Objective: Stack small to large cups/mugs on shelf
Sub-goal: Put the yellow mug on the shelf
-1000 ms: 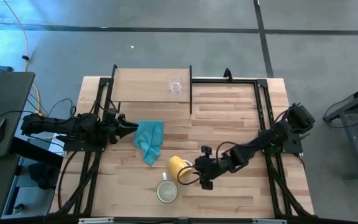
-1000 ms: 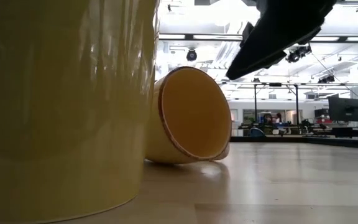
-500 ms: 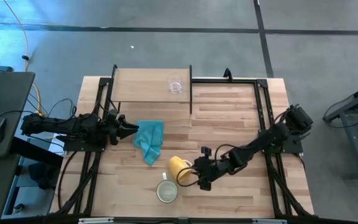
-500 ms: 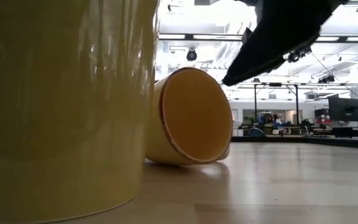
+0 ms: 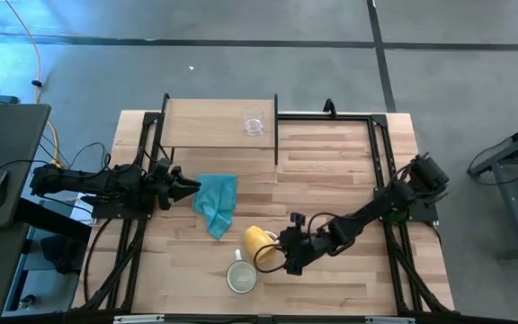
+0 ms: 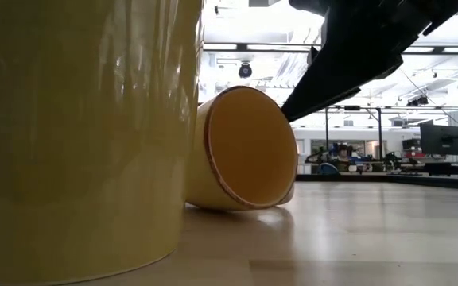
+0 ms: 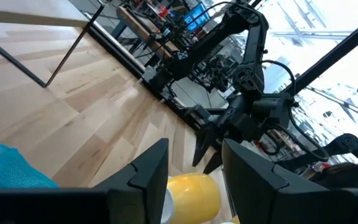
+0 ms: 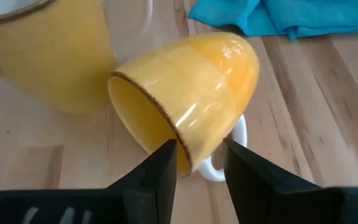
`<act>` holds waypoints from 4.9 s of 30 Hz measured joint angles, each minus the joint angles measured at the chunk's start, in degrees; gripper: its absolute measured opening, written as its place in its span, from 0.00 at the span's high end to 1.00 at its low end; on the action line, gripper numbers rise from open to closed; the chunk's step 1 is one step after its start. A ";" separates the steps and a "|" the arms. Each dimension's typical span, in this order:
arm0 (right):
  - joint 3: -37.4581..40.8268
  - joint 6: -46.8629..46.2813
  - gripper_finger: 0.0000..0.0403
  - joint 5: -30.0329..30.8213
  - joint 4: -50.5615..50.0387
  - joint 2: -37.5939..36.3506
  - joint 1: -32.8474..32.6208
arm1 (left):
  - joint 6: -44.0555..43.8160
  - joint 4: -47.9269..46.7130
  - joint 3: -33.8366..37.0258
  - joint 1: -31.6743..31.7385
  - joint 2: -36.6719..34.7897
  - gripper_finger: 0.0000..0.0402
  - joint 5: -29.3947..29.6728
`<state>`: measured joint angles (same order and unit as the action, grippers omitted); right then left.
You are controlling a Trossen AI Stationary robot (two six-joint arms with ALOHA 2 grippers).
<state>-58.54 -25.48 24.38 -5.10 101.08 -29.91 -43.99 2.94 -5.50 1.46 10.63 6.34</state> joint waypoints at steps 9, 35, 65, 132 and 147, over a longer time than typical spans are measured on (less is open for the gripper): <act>0.00 -0.02 0.70 0.12 5.39 2.52 0.22 | 0.00 -0.07 0.00 0.00 -0.01 0.66 0.04; -0.14 0.07 0.93 0.05 7.15 2.68 4.61 | 0.03 -0.09 0.00 0.00 0.00 0.66 0.09; -13.70 0.02 1.00 -5.42 -20.38 2.68 7.98 | 0.20 -0.04 0.00 0.00 -0.02 0.66 0.09; -54.75 18.49 1.00 -25.25 -66.12 2.71 33.75 | 0.04 -2.86 0.00 0.00 0.00 0.66 -0.56; -61.83 22.94 1.00 -23.91 -66.59 4.99 38.02 | -0.07 -2.86 0.00 0.00 -0.01 0.66 -0.55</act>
<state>-120.37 -2.54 0.47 -71.69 106.07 8.11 -44.05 0.08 -5.50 1.46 10.62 5.79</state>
